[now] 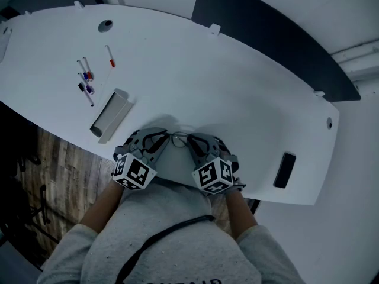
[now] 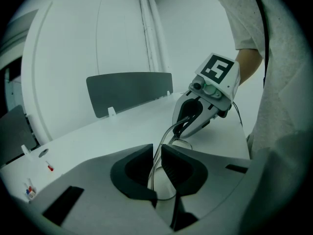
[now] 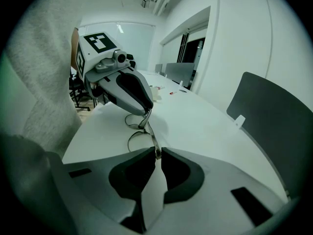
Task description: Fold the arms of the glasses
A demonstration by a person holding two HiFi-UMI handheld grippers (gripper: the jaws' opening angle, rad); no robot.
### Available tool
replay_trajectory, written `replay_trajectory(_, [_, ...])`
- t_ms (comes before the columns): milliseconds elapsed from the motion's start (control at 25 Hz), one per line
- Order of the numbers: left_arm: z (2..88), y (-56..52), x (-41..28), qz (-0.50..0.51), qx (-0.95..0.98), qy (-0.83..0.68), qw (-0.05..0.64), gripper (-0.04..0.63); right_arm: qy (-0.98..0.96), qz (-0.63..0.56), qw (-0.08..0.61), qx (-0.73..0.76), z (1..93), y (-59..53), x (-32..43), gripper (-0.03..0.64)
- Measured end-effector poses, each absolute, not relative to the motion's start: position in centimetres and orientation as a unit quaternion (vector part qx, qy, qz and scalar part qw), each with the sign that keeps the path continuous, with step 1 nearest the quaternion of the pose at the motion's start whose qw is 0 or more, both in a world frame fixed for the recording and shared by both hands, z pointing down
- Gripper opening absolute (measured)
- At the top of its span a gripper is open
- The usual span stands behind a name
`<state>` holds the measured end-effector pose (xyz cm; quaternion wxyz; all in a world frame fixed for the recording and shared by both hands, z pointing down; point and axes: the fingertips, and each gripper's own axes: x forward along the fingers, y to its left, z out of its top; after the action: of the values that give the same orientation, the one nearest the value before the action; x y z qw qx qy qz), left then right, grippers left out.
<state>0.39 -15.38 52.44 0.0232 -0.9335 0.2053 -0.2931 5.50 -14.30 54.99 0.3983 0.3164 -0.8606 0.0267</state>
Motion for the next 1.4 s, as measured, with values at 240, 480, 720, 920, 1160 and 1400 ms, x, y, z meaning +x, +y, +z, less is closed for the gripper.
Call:
replay_trajectory(240, [53.0, -15.3, 0.8, -0.315, -0.927, 0.197, 0.043, 0.061, -0.86, 0.022, 0.401, 0.315, 55.1, -14.3, 5.6, 0.051])
replay_trajectory(480, [52.9, -15.2, 1.0, -0.317, -0.926, 0.199, 0.058, 0.077, -0.859, 0.021, 0.405, 0.314, 55.3, -14.2, 5.6, 0.049])
replay_trajectory(720, [52.3, -15.2, 0.4, -0.316, -0.926, 0.194, 0.069, 0.107, -0.858, 0.018, 0.41, 0.31, 55.5, -14.1, 5.3, 0.046])
replay_trajectory(920, [51.6, -15.3, -0.9, -0.318, -0.924, 0.195, 0.081, 0.115, -0.858, 0.019, 0.409, 0.311, 55.4, -14.3, 5.1, 0.044])
replay_trajectory(1160, [50.6, -15.5, -0.2, -0.291, -0.93, 0.214, 0.076, 0.017, -0.858, 0.01, 0.409, 0.31, 55.3, -14.4, 4.8, 0.043])
replay_trajectory(1400, [51.6, -15.7, 1.0, -0.302, -0.925, 0.219, 0.077, 0.015, -0.859, 0.011, 0.409, 0.31, 55.4, -14.5, 4.5, 0.042])
